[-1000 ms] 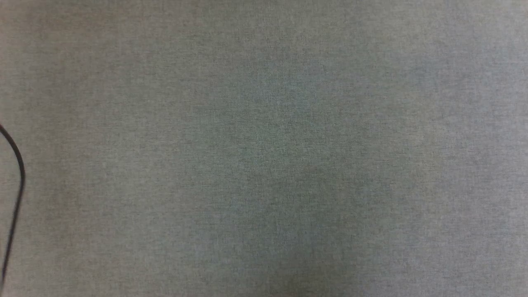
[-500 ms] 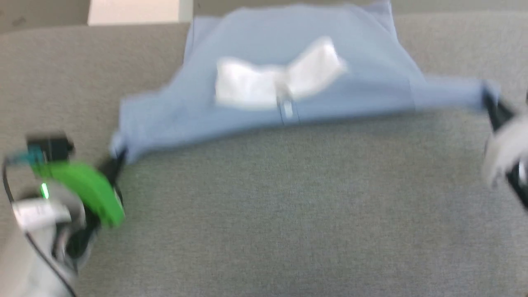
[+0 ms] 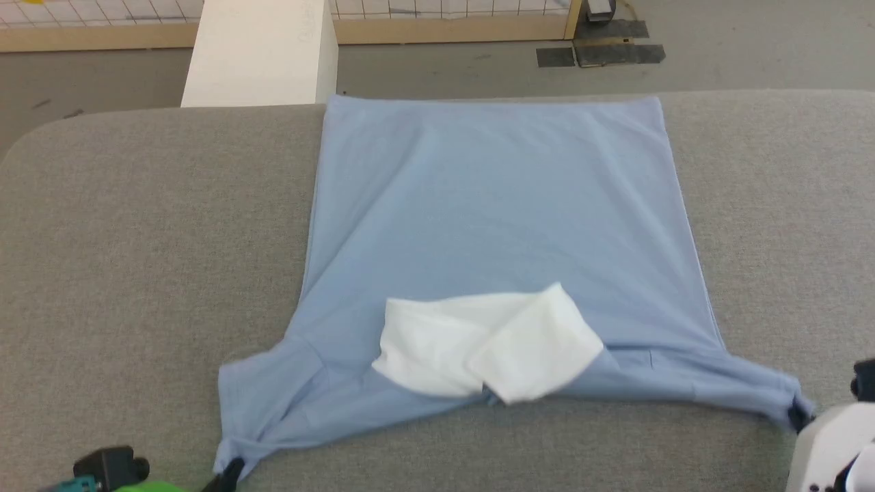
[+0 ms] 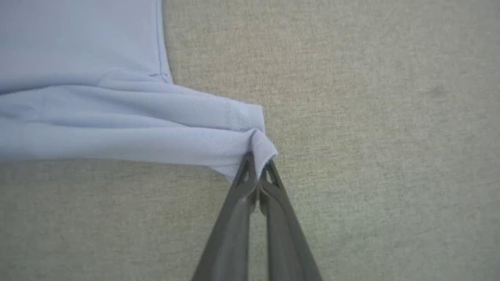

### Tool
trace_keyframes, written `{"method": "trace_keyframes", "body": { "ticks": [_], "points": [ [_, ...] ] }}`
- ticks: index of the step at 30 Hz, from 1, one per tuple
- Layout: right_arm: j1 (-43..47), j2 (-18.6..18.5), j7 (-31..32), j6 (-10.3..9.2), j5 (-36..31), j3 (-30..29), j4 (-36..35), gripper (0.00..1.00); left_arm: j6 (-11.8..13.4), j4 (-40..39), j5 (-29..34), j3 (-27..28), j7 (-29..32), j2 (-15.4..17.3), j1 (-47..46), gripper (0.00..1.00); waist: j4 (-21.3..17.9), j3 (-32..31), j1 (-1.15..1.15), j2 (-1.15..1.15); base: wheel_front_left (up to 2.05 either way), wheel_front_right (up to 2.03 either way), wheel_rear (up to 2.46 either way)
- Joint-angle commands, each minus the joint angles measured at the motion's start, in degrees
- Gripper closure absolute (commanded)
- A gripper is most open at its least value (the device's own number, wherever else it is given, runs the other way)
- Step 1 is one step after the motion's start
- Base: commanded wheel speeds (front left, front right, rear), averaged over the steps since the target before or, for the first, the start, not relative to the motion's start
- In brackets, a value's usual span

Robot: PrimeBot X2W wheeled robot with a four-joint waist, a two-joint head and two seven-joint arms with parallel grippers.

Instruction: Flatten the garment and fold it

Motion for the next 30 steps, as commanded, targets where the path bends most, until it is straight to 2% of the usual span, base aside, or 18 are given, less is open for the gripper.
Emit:
{"method": "trace_keyframes", "body": {
  "ticks": [1,6,11,14,15,16,17,19,20,25,30],
  "points": [
    [1.5,1.0,1.8,-0.11,-1.0,-1.3,-0.6,1.00,1.4,0.2,-0.4,0.2,0.0,-0.4,2.3,1.00,0.1,-0.3,0.01,0.00,0.00,0.00,0.00],
    [4.8,4.1,7.1,-0.11,-2.1,-3.8,-0.6,1.00,4.1,0.7,-1.7,0.2,1.9,-1.2,5.8,1.00,0.6,-0.8,0.01,0.00,0.00,0.00,0.00],
    [5.4,4.9,6.0,-0.11,-1.6,-3.6,1.8,1.00,5.8,1.3,-2.1,-0.6,4.4,-0.7,8.3,1.00,0.8,-0.8,0.01,0.00,0.00,0.00,0.00],
    [5.3,5.0,4.6,-0.11,-0.7,-3.2,4.2,1.00,5.7,0.9,-2.2,-0.8,4.2,-1.1,8.7,1.00,1.3,-0.9,0.01,0.00,0.00,0.00,0.00],
    [5.3,5.0,4.0,-0.11,-0.1,-3.0,4.8,0.87,5.4,0.7,-2.3,-0.7,3.7,-1.4,8.6,1.00,1.6,-0.9,0.01,0.00,0.00,0.00,0.00],
    [5.1,5.0,2.9,-0.11,0.2,-2.8,4.9,0.52,5.0,0.4,-2.4,-0.7,3.1,-1.7,8.3,1.00,1.8,-0.9,0.01,0.00,0.00,0.00,0.00],
    [5.0,5.1,2.0,-0.11,0.7,-2.8,5.0,0.00,4.7,0.2,-2.3,-0.6,2.6,-1.8,8.1,1.00,2.0,-0.9,0.01,0.00,0.00,0.00,0.00],
    [4.6,5.1,-0.1,-0.11,1.4,-2.9,4.6,0.00,3.7,-0.3,-2.1,-0.5,1.4,-2.1,7.6,1.00,2.5,-1.0,0.01,0.00,0.00,0.00,0.00],
    [3.8,5.1,-3.5,-0.11,1.6,-3.2,3.1,0.00,2.7,-0.5,-1.8,-0.5,0.1,-2.3,7.0,1.00,3.0,-1.1,0.01,0.00,0.00,0.00,0.00],
    [-1.7,4.8,-14.0,-0.11,0.8,-4.3,-0.6,0.00,1.1,-0.8,-0.2,-1.2,-1.9,-2.2,4.6,1.00,4.5,-0.7,0.01,0.00,0.00,0.00,0.00],
    [-11.0,3.4,-22.3,-0.11,-0.4,-5.1,1.5,0.00,0.0,-1.5,1.6,-2.3,-3.3,-2.5,1.3,1.00,6.7,0.2,0.01,0.00,0.00,0.00,0.00]
  ]
}}
